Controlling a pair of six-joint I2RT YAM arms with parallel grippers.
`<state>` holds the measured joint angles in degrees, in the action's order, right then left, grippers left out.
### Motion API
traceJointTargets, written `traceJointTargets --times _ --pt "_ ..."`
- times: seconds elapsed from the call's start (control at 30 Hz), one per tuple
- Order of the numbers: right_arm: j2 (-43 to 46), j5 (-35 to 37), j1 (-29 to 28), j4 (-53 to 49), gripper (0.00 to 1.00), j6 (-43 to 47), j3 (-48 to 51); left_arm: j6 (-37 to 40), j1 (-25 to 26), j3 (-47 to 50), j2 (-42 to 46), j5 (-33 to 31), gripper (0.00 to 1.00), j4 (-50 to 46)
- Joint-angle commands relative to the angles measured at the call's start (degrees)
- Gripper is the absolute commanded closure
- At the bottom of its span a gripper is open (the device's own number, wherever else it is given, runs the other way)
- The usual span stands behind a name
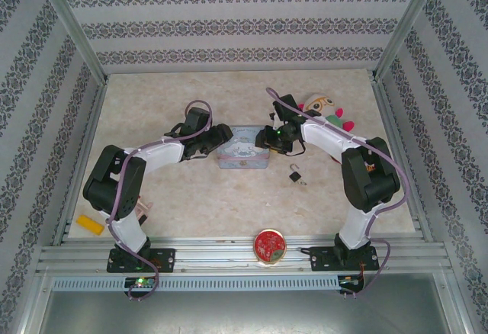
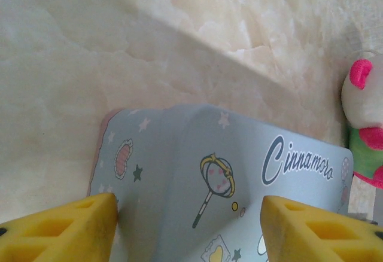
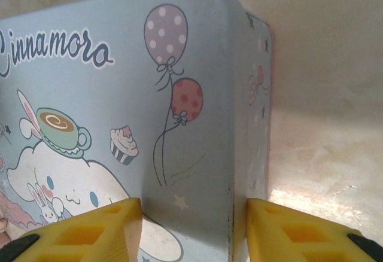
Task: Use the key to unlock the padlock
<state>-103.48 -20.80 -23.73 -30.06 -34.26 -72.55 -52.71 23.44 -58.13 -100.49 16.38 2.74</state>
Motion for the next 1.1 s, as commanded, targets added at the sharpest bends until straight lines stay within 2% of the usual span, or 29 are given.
traceJointTargets --times 0.0,0.2,0.4,0.5,0.6,0.63,0.67,0.77,0.83,1.07 --pt "2.5 1.6 1.1 0.6 0.49 0.0 1.1 0.3 -0.6 1.7 2.1 1.4 0.35 1.8" --pt "7.6 4.2 3.2 -1.1 0.45 2.0 2.2 1.5 -1.0 4.3 6.3 -0.2 0.29 -0.8" --pt "14.8 8.4 4.9 -3.1 0.43 4.8 3.9 4.3 -2.0 6.2 11.7 -4.0 0.15 -4.8" --pt "19.1 11.5 5.4 -4.4 0.37 6.4 5.1 5.9 -3.0 7.6 14.8 -6.0 0.11 -6.6" --pt "24.3 15.4 5.8 -5.6 0.2 7.8 6.6 7.6 -4.1 9.1 18.9 -9.0 0.09 -8.7" --pt "26.2 16.7 6.0 -5.9 0.09 8.3 7.3 8.4 -4.5 9.6 20.5 -10.3 0.09 -9.5" --pt "28.2 17.9 6.2 -5.9 0.02 8.7 8.2 9.2 -4.8 10.3 22.2 -11.9 0.08 -10.1" --pt "33.7 20.7 7.1 -5.8 0.02 9.4 10.8 11.5 -5.5 11.9 27.2 -16.5 0.06 -11.8" --pt "37.0 23.0 7.5 -5.5 0.02 9.7 12.6 13.1 -6.0 12.9 30.3 -19.6 0.0 -12.7" --pt "48.8 29.3 8.1 -2.5 0.02 11.9 20.0 19.1 -7.6 18.2 41.0 -29.8 0.01 -11.2"
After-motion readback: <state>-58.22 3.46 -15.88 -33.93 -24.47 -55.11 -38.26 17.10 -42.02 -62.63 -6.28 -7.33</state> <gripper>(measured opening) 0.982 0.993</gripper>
